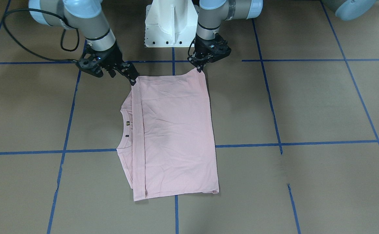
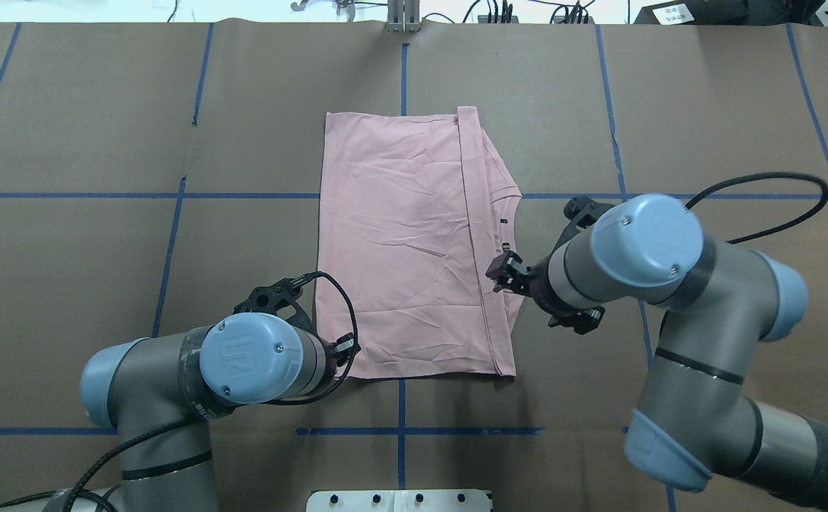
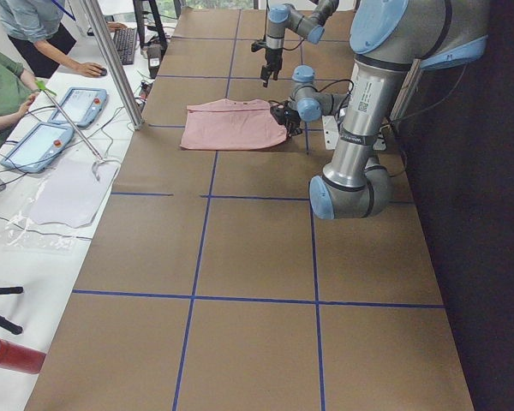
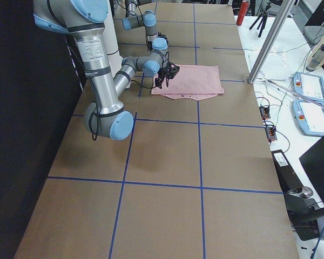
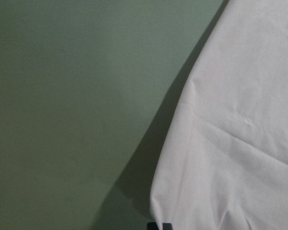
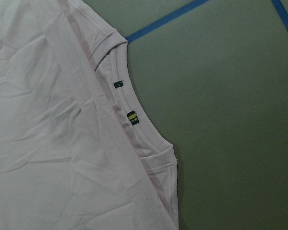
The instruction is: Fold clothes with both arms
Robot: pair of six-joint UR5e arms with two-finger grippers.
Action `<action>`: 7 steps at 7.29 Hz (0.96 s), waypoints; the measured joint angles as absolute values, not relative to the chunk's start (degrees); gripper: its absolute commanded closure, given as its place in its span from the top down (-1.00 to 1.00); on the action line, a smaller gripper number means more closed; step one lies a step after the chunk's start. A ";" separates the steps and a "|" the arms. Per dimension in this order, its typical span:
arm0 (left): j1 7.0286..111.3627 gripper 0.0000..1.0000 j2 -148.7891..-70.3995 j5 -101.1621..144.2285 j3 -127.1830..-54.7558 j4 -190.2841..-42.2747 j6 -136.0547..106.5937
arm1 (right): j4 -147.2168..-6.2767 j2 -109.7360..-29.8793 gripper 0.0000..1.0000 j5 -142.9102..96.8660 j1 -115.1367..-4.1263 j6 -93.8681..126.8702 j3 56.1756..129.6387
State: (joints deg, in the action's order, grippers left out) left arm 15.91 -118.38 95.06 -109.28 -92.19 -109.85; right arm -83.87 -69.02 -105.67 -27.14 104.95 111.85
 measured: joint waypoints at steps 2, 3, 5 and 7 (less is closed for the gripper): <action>16.13 -1.00 -118.39 95.09 -109.33 -92.22 -109.78 | -84.28 -65.77 1.00 -102.94 -24.06 107.88 106.88; 16.20 -1.00 -118.39 95.10 -109.33 -92.25 -109.78 | -84.44 -64.83 1.00 -102.70 -23.38 109.28 105.11; 16.25 -1.00 -118.41 95.10 -109.34 -92.28 -109.78 | -85.29 -63.46 1.00 -102.88 -22.36 111.21 102.30; 16.26 -1.00 -118.42 95.10 -109.70 -92.28 -109.78 | -88.33 -62.56 1.00 -103.12 -21.68 111.50 101.77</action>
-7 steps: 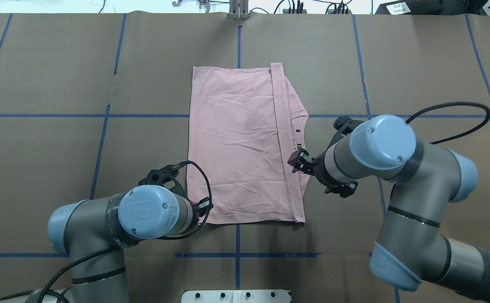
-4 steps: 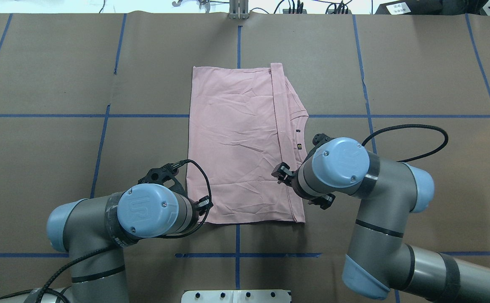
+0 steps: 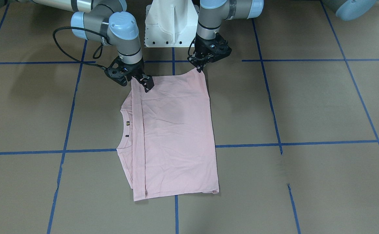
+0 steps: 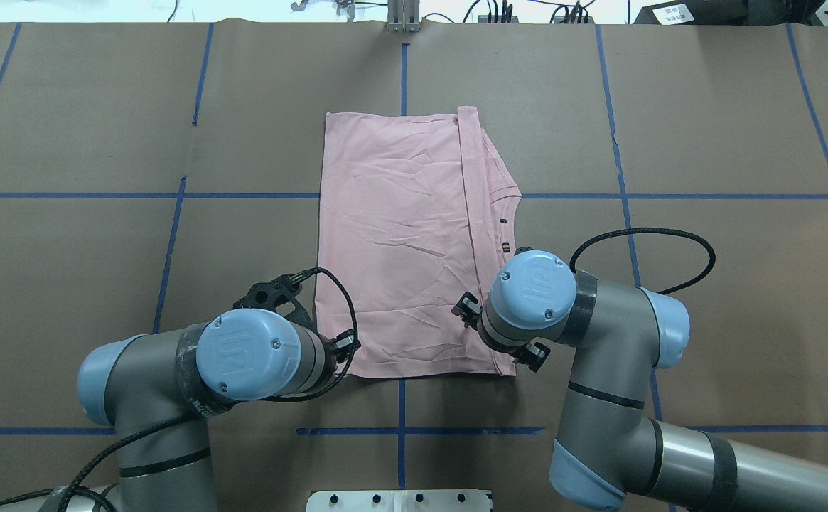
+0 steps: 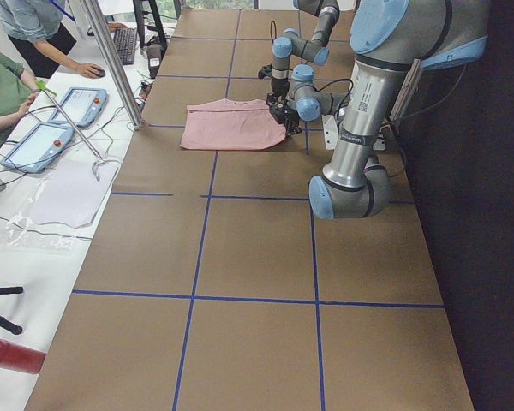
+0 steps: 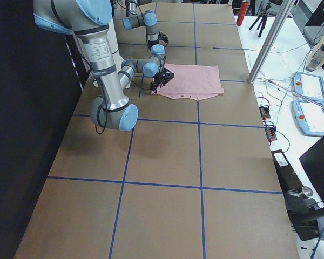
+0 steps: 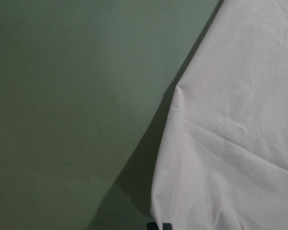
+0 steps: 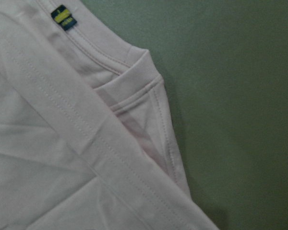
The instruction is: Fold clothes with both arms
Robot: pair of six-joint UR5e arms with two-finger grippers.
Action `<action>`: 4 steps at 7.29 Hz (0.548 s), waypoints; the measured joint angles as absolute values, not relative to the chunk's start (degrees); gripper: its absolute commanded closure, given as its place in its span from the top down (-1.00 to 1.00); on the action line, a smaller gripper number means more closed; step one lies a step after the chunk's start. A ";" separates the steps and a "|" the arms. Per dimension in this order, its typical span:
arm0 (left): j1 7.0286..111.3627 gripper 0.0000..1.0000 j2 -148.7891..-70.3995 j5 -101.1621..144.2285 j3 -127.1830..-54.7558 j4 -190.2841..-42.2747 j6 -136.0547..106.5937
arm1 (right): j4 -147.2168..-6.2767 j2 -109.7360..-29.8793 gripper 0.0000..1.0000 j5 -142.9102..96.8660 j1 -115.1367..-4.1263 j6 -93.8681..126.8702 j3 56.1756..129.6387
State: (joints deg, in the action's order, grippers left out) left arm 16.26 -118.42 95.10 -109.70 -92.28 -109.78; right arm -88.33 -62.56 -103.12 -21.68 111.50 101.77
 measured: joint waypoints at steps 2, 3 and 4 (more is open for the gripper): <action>16.26 -1.00 -118.37 95.04 -109.91 -92.29 -109.78 | -88.98 -62.25 1.00 -103.43 -21.19 111.51 101.68; 16.26 -1.00 -118.33 95.02 -109.92 -92.29 -109.77 | -88.88 -62.21 1.00 -103.45 -20.81 111.51 101.66; 16.26 -1.00 -118.32 95.03 -109.90 -92.28 -109.77 | -88.77 -62.21 1.00 -103.45 -20.43 111.46 101.66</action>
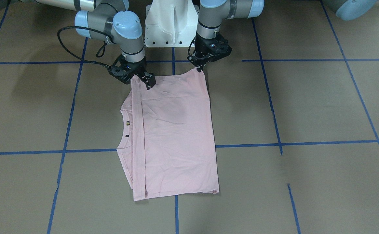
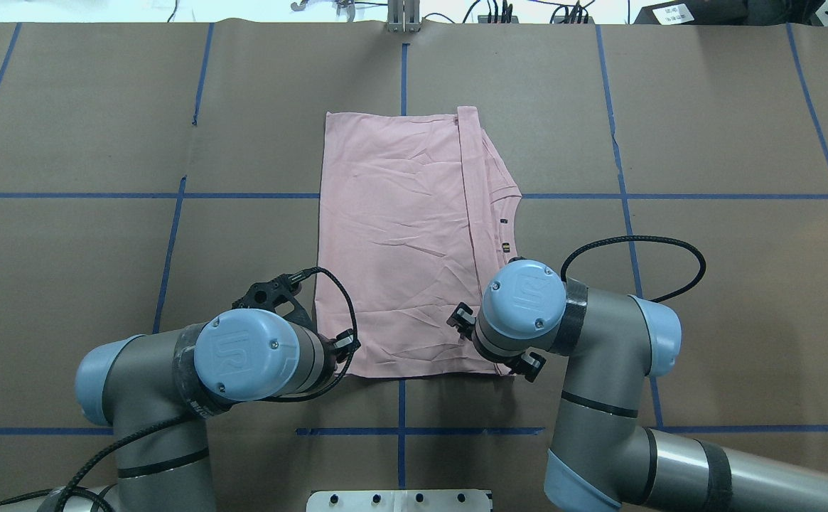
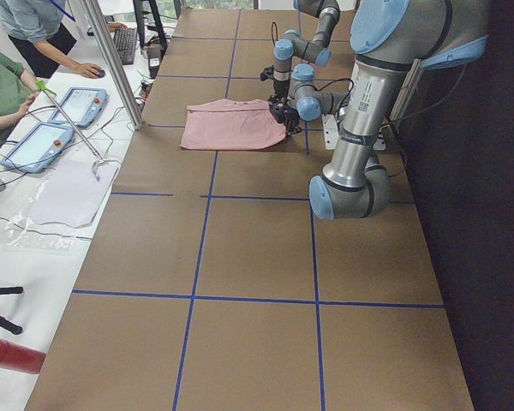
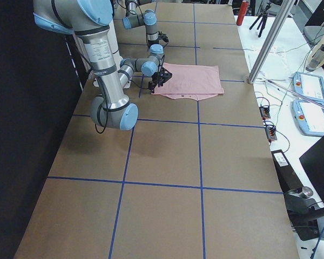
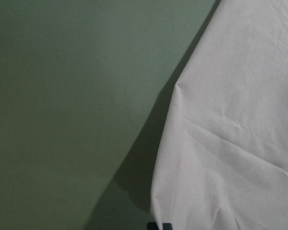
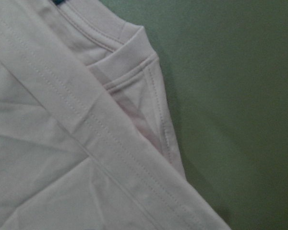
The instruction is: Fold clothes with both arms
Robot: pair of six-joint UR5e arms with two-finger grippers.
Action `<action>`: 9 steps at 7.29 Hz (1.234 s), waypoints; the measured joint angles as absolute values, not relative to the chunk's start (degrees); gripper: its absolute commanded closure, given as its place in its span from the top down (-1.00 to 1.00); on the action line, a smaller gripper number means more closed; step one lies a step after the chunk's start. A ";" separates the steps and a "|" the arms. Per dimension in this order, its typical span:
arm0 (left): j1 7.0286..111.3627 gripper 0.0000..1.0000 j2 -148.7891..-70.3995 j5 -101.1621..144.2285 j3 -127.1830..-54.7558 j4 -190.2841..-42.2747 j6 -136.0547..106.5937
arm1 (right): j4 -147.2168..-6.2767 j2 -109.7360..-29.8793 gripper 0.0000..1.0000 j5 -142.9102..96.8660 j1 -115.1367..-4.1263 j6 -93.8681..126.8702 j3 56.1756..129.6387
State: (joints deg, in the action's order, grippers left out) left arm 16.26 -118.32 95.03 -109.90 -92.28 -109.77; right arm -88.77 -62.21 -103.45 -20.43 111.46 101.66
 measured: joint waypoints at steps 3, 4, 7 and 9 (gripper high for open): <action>16.25 -1.00 -118.38 95.07 -109.94 -92.29 -109.78 | -88.45 -62.46 0.99 -103.50 -19.80 111.09 101.61; 16.21 -1.00 -118.38 95.09 -109.95 -92.28 -109.77 | -88.43 -62.58 0.59 -103.52 -19.80 110.98 101.61; 16.18 -1.00 -118.39 95.10 -109.95 -92.28 -109.78 | -88.40 -62.68 -1.00 -103.66 -19.78 110.90 101.68; 16.17 -1.00 -118.39 95.10 -109.95 -92.29 -109.78 | -88.41 -62.62 -1.00 -103.70 -19.80 110.77 101.76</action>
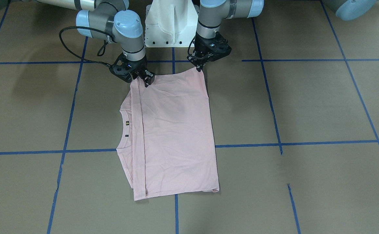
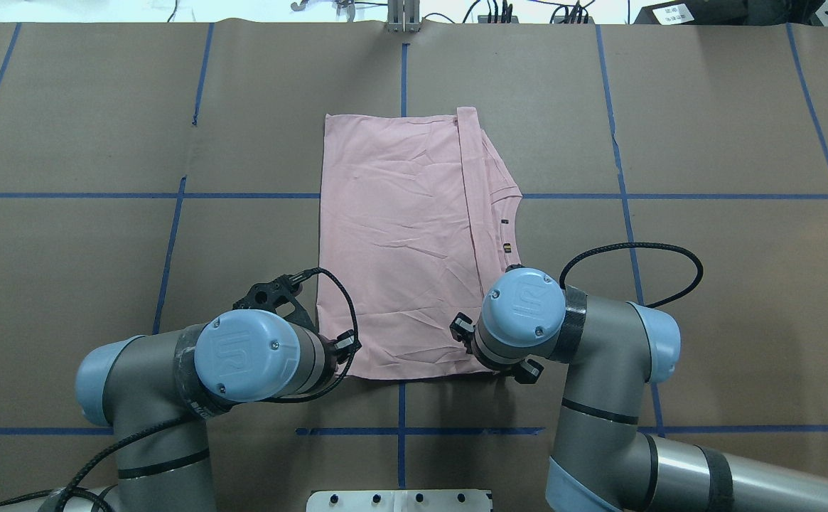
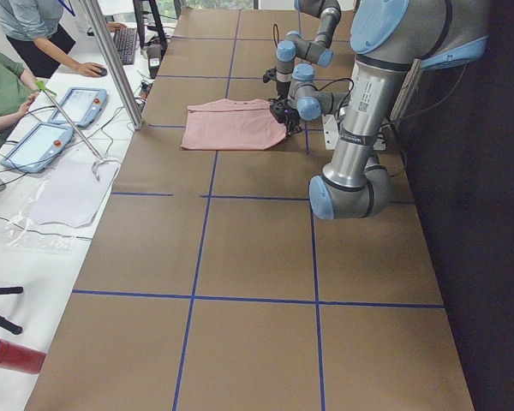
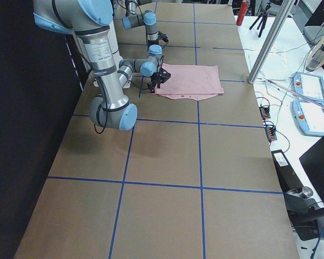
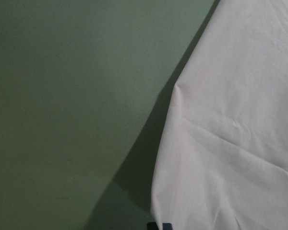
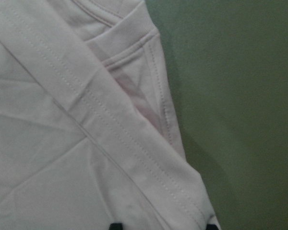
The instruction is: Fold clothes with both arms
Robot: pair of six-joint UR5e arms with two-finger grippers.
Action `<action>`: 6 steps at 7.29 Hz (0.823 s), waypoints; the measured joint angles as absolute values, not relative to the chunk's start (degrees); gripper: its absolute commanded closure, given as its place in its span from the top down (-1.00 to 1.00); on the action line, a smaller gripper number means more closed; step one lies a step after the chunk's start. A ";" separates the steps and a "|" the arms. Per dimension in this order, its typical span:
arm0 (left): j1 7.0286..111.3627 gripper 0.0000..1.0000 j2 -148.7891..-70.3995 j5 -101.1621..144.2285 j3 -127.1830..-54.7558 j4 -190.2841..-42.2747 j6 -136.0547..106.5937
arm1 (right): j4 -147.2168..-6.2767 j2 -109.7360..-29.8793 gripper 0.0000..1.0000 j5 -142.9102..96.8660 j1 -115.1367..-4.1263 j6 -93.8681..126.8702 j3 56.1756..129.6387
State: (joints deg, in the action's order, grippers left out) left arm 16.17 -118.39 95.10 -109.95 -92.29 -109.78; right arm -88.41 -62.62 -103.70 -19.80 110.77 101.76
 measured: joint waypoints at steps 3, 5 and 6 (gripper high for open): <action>16.20 -1.00 -118.39 95.02 -109.94 -92.29 -109.78 | -88.42 -62.41 -1.00 -103.17 -19.81 110.85 102.34; 16.19 -1.00 -118.41 95.01 -109.90 -92.28 -109.78 | -88.32 -62.15 -1.00 -102.90 -19.92 111.19 102.50; 16.18 -1.00 -118.45 95.01 -109.91 -92.28 -109.77 | -88.02 -62.04 -1.00 -102.90 -20.06 111.15 102.57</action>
